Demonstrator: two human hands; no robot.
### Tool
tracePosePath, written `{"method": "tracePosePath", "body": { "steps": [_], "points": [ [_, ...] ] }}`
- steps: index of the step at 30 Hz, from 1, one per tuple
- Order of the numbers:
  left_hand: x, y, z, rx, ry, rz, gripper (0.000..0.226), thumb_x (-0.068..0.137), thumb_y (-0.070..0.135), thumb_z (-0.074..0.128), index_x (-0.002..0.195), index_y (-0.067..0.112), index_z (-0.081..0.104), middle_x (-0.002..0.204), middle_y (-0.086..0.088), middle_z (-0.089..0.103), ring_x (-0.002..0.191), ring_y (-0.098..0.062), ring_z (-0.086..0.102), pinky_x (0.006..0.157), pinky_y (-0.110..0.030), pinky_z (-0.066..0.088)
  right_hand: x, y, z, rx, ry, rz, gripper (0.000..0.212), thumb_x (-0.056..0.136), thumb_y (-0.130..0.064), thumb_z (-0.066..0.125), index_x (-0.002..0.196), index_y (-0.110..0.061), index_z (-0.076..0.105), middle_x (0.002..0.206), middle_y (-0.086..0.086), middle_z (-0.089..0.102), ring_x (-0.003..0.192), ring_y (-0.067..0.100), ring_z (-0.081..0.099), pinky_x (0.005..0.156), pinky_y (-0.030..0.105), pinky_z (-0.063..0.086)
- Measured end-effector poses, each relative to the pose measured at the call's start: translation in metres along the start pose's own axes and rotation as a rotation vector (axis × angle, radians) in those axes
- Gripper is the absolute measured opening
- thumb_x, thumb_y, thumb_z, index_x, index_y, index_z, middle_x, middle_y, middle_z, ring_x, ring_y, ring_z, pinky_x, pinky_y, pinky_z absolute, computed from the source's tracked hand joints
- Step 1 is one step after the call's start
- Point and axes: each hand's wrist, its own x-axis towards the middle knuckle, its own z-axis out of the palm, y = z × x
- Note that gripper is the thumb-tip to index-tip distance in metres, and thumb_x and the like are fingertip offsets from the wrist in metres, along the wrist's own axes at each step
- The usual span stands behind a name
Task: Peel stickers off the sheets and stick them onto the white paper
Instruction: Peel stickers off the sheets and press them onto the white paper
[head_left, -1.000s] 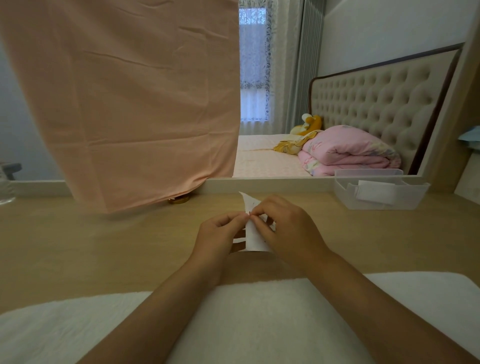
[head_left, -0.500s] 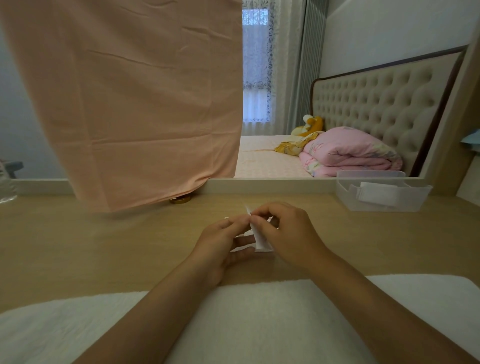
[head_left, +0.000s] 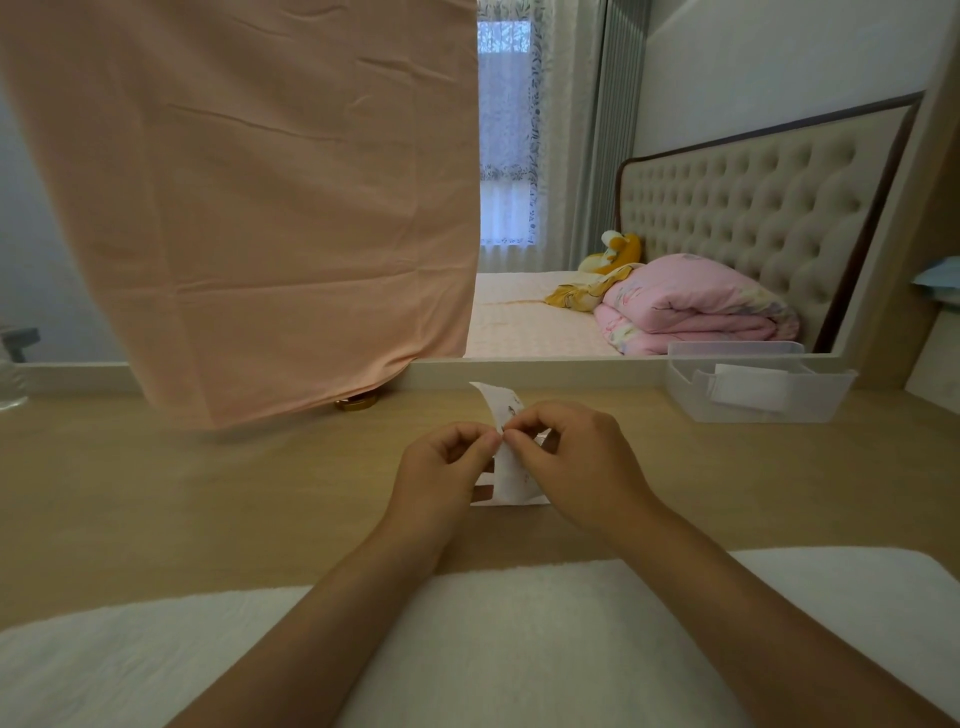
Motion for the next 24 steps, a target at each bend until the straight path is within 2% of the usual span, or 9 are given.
{"method": "tracePosePath", "body": {
  "steps": [4,8,13,18,21,24],
  "points": [
    [0.0,-0.002,0.003,-0.044,0.008,0.007,0.014,0.098,0.018,0.061,0.098,0.012,0.074,0.079,0.008,0.073,0.076,-0.005,0.071,0.071,-0.031,0.061,0.002,0.001,-0.004,0.075,-0.039,0.032,0.012,0.091,-0.03,0.072,0.101,-0.026,0.078,0.093,-0.014,0.072,0.078,0.001,0.061,0.072,0.026,0.055],
    [0.002,-0.002,0.001,-0.083,0.003,-0.034,0.016,0.099,0.021,0.06,0.101,0.011,0.072,0.092,0.0,0.076,0.086,-0.014,0.074,0.074,-0.033,0.062,0.003,0.002,-0.006,0.143,-0.081,0.051,0.018,0.087,-0.035,0.076,0.104,-0.029,0.078,0.094,-0.016,0.07,0.075,-0.004,0.058,0.072,0.023,0.052],
    [0.003,-0.001,-0.001,-0.126,0.029,-0.059,0.015,0.099,0.02,0.061,0.1,0.012,0.073,0.094,-0.003,0.076,0.083,-0.016,0.074,0.069,-0.03,0.06,0.003,0.006,-0.006,0.047,-0.033,0.005,0.023,0.084,-0.029,0.079,0.106,-0.035,0.074,0.1,-0.02,0.065,0.081,-0.005,0.055,0.076,0.022,0.05],
    [0.004,0.001,-0.004,-0.101,-0.02,-0.071,0.017,0.099,0.025,0.06,0.099,0.018,0.076,0.096,0.001,0.077,0.09,-0.014,0.074,0.075,-0.031,0.059,0.003,0.006,-0.005,0.068,-0.015,-0.016,0.02,0.085,-0.03,0.078,0.104,-0.036,0.077,0.097,-0.019,0.065,0.079,-0.004,0.055,0.07,0.023,0.049],
    [0.002,0.003,-0.006,-0.121,-0.113,-0.073,0.016,0.088,0.029,0.07,0.1,0.022,0.078,0.099,0.001,0.078,0.095,-0.015,0.074,0.082,-0.034,0.06,0.002,0.007,-0.006,0.097,0.006,-0.023,0.017,0.086,-0.029,0.077,0.103,-0.034,0.078,0.094,-0.018,0.066,0.077,-0.001,0.057,0.069,0.027,0.052],
    [0.001,0.003,-0.009,-0.071,-0.146,-0.047,0.023,0.083,0.021,0.075,0.106,0.022,0.076,0.101,0.0,0.078,0.098,-0.018,0.074,0.089,-0.039,0.058,0.002,0.009,-0.007,0.071,0.002,-0.064,0.017,0.087,-0.028,0.077,0.103,-0.03,0.08,0.092,-0.017,0.066,0.074,-0.001,0.056,0.067,0.029,0.053]
  ]
}}
